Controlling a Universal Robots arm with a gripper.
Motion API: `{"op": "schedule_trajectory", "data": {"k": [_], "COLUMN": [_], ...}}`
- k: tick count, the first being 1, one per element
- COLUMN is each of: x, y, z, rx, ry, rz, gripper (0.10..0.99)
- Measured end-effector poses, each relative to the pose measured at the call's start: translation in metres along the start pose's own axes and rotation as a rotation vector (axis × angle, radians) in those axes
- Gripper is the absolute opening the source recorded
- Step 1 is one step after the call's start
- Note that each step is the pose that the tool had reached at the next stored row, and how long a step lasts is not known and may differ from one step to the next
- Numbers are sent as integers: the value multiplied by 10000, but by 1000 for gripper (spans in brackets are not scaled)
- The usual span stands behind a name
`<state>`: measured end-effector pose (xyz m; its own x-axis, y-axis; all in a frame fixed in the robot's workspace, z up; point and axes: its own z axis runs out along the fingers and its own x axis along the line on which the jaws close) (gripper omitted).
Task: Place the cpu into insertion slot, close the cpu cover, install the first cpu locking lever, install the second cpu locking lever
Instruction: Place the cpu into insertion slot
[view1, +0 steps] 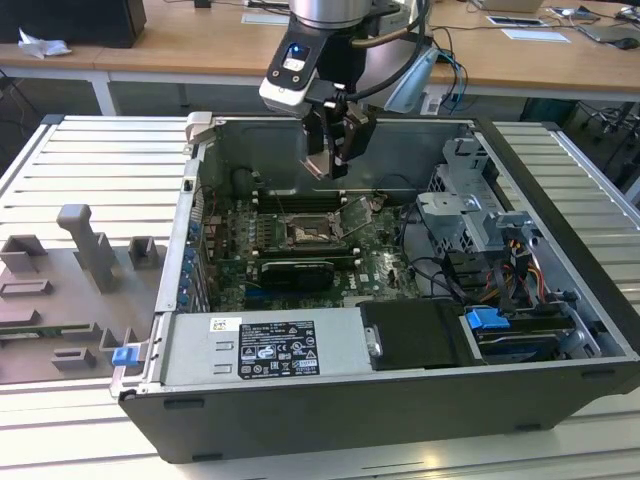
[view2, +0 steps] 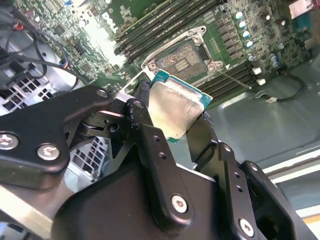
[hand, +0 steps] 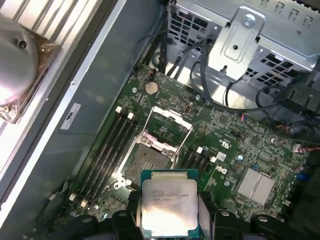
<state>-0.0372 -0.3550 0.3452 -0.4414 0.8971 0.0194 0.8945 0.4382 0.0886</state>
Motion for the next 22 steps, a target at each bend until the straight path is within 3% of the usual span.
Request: {"op": "schedule_trajectory", "data": {"k": [7, 22], "x": [0, -2], "y": [-1, -8], "z": [13, 87], "rx": [-14, -15], "ry": [-65, -70], "rz": [736, 778], "gripper": [541, 541]}}
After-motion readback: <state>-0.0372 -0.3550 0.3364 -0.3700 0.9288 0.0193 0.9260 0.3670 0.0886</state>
